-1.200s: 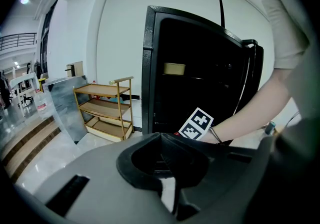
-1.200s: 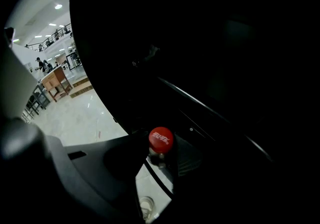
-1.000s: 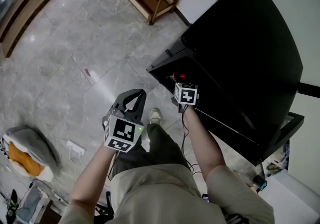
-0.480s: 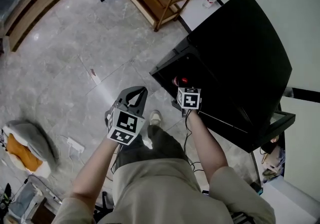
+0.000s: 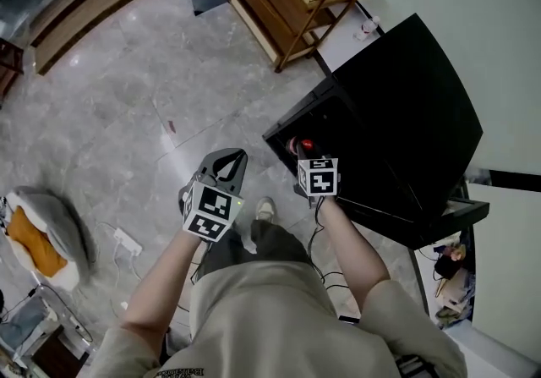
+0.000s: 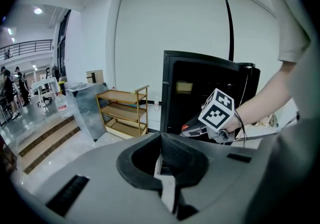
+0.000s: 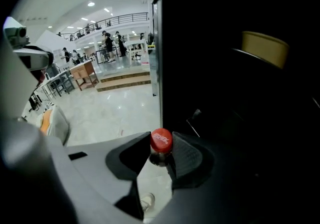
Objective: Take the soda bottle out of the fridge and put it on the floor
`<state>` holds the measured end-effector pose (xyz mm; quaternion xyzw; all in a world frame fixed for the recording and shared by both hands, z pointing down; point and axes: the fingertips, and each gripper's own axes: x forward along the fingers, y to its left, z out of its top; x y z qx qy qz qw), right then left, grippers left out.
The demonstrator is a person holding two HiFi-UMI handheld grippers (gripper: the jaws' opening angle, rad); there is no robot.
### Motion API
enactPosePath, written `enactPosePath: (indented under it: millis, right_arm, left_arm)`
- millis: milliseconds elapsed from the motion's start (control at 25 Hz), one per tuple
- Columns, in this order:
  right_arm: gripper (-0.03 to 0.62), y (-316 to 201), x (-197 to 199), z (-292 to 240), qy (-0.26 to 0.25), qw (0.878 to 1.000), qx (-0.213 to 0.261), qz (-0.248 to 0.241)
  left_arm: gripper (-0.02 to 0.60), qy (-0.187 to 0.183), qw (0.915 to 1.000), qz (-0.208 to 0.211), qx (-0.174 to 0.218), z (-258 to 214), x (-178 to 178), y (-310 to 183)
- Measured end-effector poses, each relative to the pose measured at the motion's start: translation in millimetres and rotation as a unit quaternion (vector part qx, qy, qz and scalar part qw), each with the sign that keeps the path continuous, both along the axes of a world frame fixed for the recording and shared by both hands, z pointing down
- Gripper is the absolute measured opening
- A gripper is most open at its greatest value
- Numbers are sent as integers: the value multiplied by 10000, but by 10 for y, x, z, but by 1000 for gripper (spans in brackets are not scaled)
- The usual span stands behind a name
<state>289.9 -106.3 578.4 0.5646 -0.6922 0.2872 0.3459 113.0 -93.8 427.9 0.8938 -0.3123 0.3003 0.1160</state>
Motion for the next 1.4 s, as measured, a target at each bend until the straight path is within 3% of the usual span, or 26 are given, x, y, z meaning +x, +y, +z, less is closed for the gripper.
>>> enactPosePath:
  millis: [280,720,1400]
  right_arm:
    - [112,-30,-534,-374,112,9970,141,-759]
    - [112,34,-1514,-1023,17,9796,459,-1958]
    - [112,38,-2676,-906,-38,9492,368,-3126]
  left_arm:
    - [6,-201,9993,-320,28,-71,-506,88]
    - [6,-439,9937,-1034,-57,-86,-1395,308]
    - [6,-681,9813,-1769,-334,118,-2159,542]
